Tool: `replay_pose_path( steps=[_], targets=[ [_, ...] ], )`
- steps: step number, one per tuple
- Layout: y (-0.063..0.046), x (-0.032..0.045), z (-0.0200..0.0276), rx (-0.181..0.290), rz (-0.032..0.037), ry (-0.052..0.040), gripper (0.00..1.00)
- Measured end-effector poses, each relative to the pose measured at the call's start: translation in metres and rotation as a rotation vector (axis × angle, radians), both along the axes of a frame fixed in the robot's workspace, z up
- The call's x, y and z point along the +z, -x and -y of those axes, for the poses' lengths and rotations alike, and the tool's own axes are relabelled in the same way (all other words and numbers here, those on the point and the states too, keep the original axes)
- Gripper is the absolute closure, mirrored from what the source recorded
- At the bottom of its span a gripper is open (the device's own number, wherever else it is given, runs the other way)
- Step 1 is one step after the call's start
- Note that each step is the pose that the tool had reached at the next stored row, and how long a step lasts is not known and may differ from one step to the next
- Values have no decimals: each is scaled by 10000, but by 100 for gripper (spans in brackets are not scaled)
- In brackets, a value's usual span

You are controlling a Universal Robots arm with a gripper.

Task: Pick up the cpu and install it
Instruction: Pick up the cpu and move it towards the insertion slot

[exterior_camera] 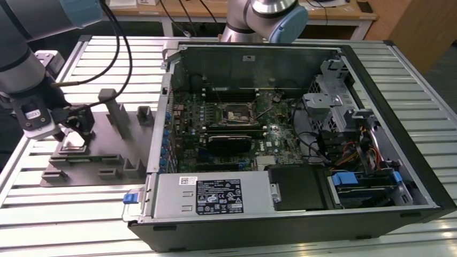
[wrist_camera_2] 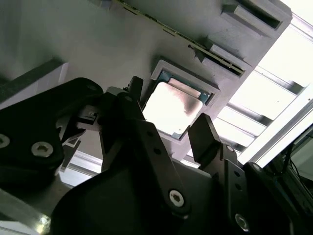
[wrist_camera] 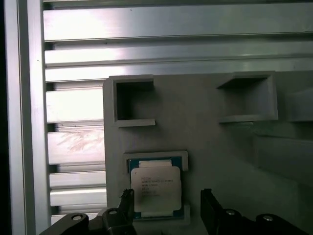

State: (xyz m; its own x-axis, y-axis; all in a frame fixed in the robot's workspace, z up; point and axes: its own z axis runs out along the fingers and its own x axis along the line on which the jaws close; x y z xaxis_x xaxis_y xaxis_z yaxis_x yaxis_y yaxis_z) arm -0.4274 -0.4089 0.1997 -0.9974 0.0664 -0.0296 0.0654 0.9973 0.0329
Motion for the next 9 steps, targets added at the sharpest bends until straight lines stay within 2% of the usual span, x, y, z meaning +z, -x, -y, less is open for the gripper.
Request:
replay_pose_path(
  steps=[9],
  targets=[
    [18,-70,0,106,-3,15,35]
  ],
)
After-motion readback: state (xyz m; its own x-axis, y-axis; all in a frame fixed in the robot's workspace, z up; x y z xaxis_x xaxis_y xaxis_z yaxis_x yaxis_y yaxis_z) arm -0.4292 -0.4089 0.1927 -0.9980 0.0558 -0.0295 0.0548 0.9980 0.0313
